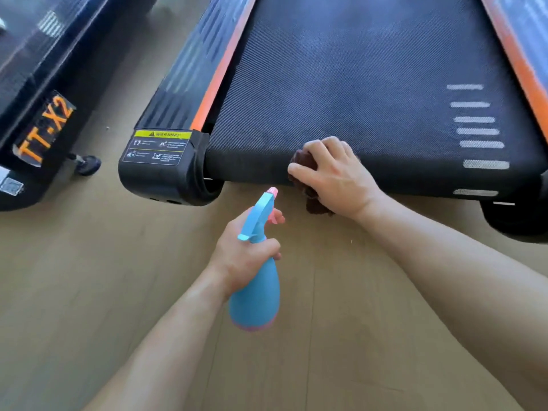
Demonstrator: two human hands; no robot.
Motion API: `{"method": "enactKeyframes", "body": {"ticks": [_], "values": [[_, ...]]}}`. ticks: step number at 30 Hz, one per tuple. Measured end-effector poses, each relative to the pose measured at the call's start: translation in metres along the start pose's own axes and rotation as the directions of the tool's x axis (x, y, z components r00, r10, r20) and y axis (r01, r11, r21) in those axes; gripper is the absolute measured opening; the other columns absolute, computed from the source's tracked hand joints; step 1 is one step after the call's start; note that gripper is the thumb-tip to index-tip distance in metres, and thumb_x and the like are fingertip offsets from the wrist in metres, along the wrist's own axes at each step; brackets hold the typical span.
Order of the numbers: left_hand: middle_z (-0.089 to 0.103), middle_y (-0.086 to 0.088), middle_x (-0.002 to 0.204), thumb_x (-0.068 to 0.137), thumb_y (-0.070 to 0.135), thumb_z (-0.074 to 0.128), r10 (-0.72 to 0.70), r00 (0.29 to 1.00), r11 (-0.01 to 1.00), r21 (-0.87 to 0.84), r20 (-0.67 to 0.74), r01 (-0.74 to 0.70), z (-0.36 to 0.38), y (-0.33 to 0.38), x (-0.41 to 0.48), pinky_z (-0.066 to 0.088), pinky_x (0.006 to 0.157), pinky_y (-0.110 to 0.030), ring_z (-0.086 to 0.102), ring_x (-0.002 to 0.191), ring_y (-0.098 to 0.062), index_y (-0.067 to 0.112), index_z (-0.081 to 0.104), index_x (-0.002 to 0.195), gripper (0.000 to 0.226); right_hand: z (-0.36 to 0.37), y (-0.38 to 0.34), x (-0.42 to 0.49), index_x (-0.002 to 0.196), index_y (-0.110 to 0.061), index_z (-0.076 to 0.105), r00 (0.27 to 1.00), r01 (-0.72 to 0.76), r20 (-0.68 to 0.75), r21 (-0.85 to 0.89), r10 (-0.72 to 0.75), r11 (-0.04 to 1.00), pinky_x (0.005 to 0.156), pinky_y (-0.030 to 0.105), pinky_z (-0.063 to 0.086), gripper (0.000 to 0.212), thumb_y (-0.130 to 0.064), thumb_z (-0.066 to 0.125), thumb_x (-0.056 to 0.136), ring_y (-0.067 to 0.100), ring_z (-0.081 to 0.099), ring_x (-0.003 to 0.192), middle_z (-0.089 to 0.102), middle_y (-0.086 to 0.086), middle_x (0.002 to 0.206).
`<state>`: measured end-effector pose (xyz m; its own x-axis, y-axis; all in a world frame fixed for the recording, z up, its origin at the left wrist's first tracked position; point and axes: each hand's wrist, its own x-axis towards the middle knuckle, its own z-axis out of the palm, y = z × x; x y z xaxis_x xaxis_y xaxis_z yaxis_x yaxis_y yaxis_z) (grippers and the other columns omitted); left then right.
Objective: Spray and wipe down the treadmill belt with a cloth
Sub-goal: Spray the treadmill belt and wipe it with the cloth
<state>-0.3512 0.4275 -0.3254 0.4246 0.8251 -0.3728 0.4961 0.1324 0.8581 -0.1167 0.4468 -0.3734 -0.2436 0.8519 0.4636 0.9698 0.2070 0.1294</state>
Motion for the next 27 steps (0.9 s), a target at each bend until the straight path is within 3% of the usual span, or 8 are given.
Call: {"method": "enactKeyframes", "body": {"ticks": [2,5,10,14,16,22,27], "values": [[0.07,0.018,0.113,0.063,0.02,0.062,0.019,1.0,1.0,-0.016,-0.007,-0.019,-0.007,-0.003,0.003,0.052,0.08,-0.035,0.071,0.084,-0.028,0.049,0.065,0.102,0.05,-0.005,0.021,-0.031,0.119,-0.021,0.059,0.998,0.063,-0.007,-0.024,-0.063,0.998,0.085,0.051,0.043,0.033,-0.012,0.045,0.09,0.04,0.048,0.103,0.052,0.019,0.121],[0.069,0.02,0.115,0.066,0.019,0.059,0.02,1.0,0.998,-0.064,-0.014,-0.02,-0.019,-0.013,0.003,0.049,0.077,-0.03,0.075,0.081,-0.028,0.039,0.065,0.112,0.051,-0.014,0.043,-0.055,0.12,-0.02,0.059,0.995,0.094,0.029,-0.073,-0.092,0.993,0.086,0.054,0.042,0.034,-0.011,0.044,0.09,0.04,0.046,0.105,0.044,0.018,0.123],[0.07,0.02,0.114,0.063,0.02,0.06,0.0,0.999,0.995,-0.097,-0.047,-0.004,-0.035,-0.035,0.006,0.051,0.085,-0.035,0.071,0.091,-0.034,0.047,0.064,0.108,0.052,0.003,0.022,-0.02,0.114,-0.016,0.064,0.984,0.172,-0.026,-0.127,-0.176,0.977,0.08,0.053,0.046,0.037,-0.011,0.03,0.1,0.041,0.053,0.096,0.049,0.019,0.115],[0.07,0.021,0.11,0.064,0.021,0.061,-0.018,0.996,0.997,-0.075,-0.084,0.012,-0.044,-0.046,0.007,0.053,0.084,-0.038,0.073,0.081,-0.023,0.044,0.065,0.113,0.055,0.024,-0.03,0.042,0.112,-0.017,0.063,0.967,0.248,-0.024,-0.142,-0.254,0.958,0.075,0.047,0.046,0.029,-0.011,0.038,0.099,0.037,0.055,0.089,0.059,0.018,0.109],[0.07,0.021,0.109,0.064,0.021,0.06,-0.016,0.995,0.998,-0.066,-0.1,0.01,-0.047,-0.047,0.006,0.053,0.085,-0.039,0.073,0.082,-0.026,0.037,0.065,0.112,0.051,0.025,-0.043,0.056,0.113,-0.018,0.062,0.968,0.248,0.012,-0.133,-0.249,0.959,0.075,0.048,0.046,0.026,-0.013,0.041,0.098,0.038,0.055,0.091,0.059,0.018,0.111],[0.07,0.015,0.115,0.065,0.018,0.06,-0.02,0.994,0.992,-0.124,-0.104,0.007,-0.065,-0.052,0.002,0.052,0.074,-0.025,0.074,0.084,-0.032,0.026,0.064,0.113,0.05,-0.002,0.009,-0.001,0.115,-0.019,0.062,0.935,0.349,0.104,-0.109,-0.339,0.931,0.082,0.052,0.046,0.037,-0.011,0.029,0.102,0.039,0.051,0.099,0.059,0.02,0.116],[0.069,0.017,0.112,0.063,0.019,0.06,-0.047,0.995,0.99,-0.139,-0.091,0.034,-0.071,-0.065,0.001,0.052,0.078,-0.026,0.072,0.089,-0.03,0.026,0.064,0.111,0.048,0.012,-0.011,0.035,0.116,-0.018,0.059,0.886,0.462,0.129,-0.169,-0.446,0.87,0.078,0.05,0.046,0.03,-0.007,0.039,0.097,0.04,0.055,0.092,0.058,0.021,0.11]]}}
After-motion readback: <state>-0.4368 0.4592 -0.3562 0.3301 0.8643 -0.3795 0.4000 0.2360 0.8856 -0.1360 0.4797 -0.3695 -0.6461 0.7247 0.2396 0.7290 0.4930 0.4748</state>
